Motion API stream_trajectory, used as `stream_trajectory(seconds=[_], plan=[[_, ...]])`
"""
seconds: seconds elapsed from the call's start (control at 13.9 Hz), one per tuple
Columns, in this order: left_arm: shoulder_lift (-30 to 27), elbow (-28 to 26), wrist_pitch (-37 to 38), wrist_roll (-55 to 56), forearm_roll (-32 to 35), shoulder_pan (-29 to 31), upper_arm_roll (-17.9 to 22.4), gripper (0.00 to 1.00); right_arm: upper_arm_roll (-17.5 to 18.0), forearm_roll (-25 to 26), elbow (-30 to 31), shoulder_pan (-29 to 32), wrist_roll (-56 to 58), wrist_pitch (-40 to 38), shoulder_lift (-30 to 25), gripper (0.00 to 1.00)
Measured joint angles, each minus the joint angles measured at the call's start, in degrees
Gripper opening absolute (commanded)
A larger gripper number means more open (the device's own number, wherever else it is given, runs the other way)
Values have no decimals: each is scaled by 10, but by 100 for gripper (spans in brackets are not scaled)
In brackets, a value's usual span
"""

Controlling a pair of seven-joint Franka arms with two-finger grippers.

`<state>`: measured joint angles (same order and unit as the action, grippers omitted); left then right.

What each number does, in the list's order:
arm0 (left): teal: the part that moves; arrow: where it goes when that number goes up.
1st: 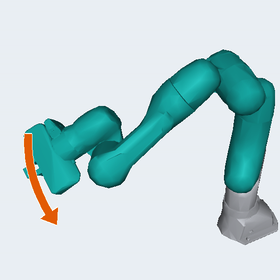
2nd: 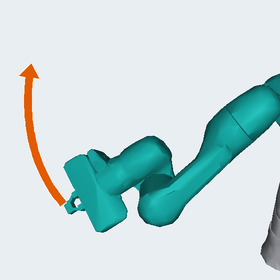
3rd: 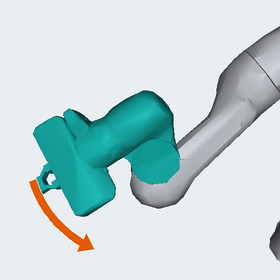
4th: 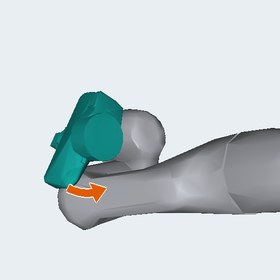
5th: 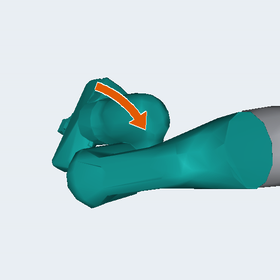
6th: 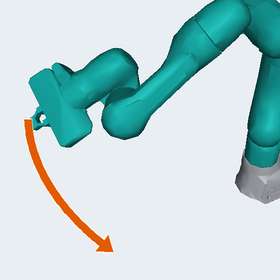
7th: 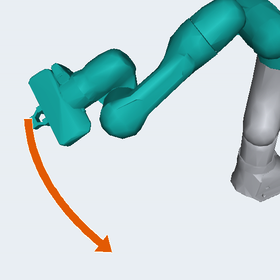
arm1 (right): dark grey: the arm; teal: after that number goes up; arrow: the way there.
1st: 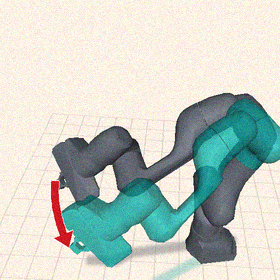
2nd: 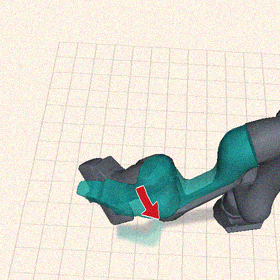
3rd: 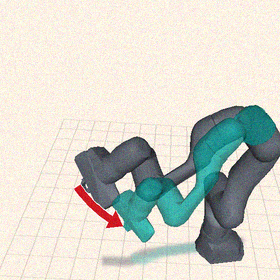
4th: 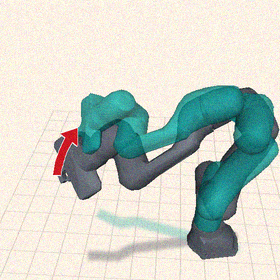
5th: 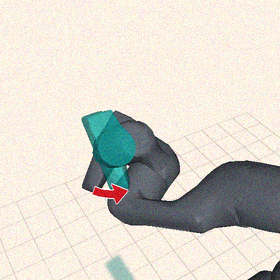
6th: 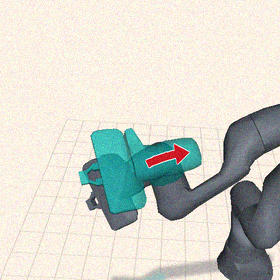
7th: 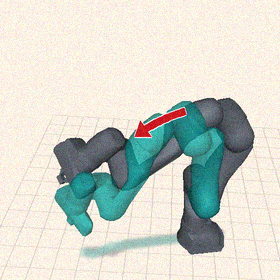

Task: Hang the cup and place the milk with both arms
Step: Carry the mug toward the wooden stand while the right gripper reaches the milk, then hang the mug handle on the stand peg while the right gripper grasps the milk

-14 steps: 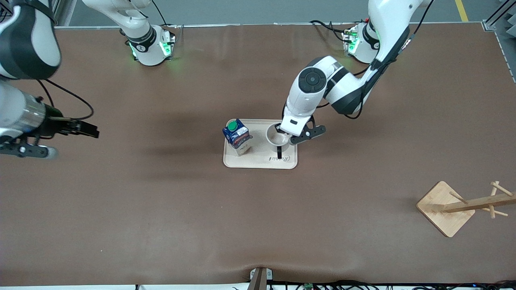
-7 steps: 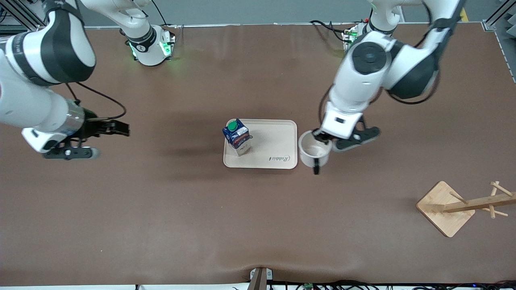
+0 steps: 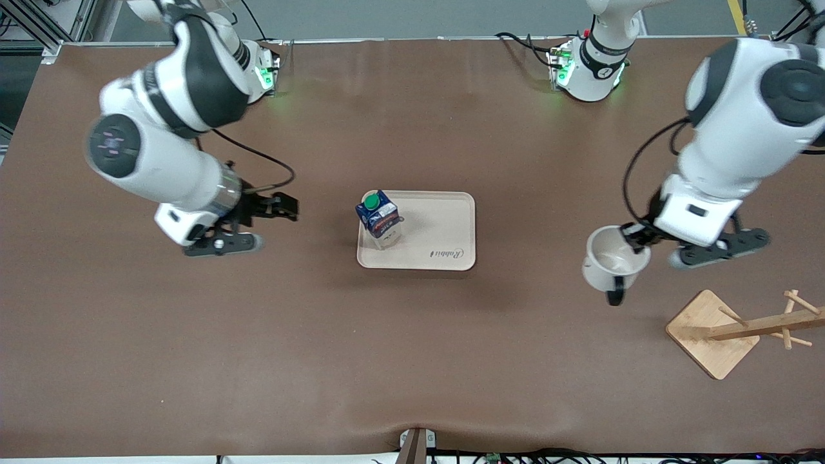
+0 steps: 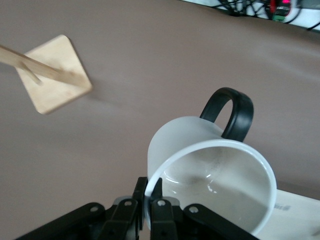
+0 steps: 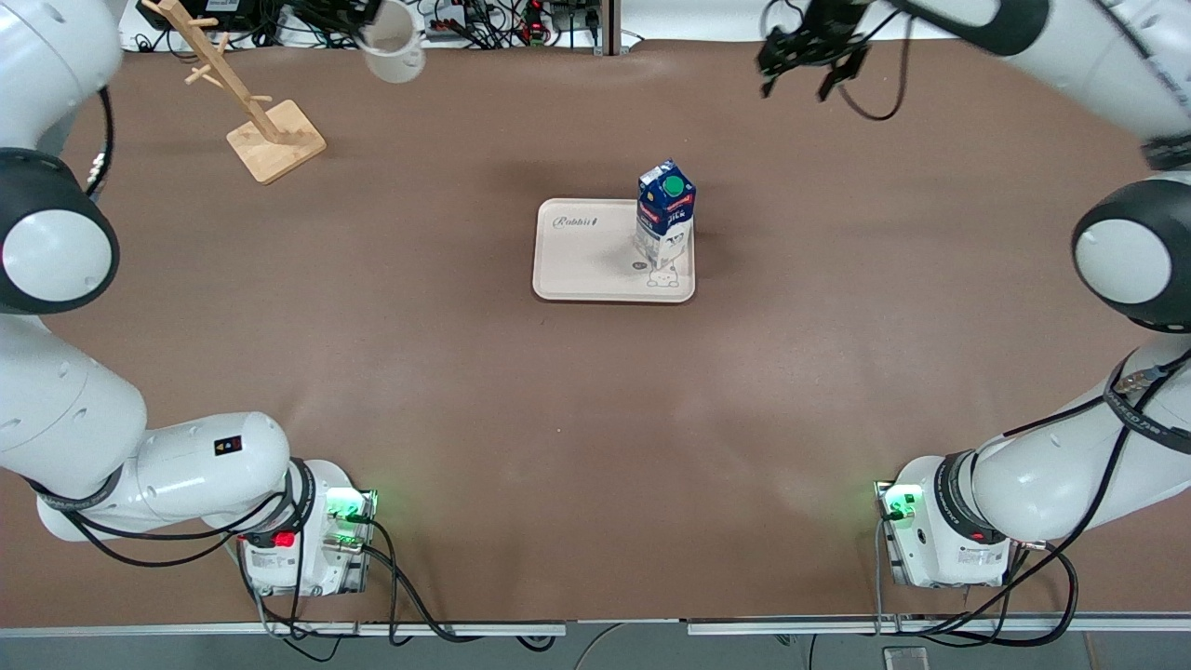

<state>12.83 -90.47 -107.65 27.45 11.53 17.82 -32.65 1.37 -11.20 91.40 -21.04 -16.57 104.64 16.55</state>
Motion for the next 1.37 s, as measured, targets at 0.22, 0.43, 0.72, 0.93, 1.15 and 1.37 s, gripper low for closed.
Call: stream_trajectory(seconds=[0.22, 0.43, 0.72, 0.93, 1.15, 1.37], plan=[[1, 0, 12, -136, 0, 74, 1, 0, 1, -1, 1, -59, -105, 55, 38, 100], [1, 2, 12, -238, -4, 130, 0, 0, 1, -1, 1, -117, -197, 95, 67, 100], [8, 20, 12, -344, -50, 192, 2, 0, 0, 2, 1, -152, -225, 109, 80, 100], [24, 36, 12, -387, -53, 212, 2, 0, -1, 5, 1, -162, -227, 119, 86, 100], [39, 37, 12, -410, -67, 228, 2, 0, -8, 6, 1, -161, -244, 122, 92, 100], [52, 42, 12, -429, -70, 238, 2, 0, -14, 6, 1, -153, -309, 108, 97, 100]])
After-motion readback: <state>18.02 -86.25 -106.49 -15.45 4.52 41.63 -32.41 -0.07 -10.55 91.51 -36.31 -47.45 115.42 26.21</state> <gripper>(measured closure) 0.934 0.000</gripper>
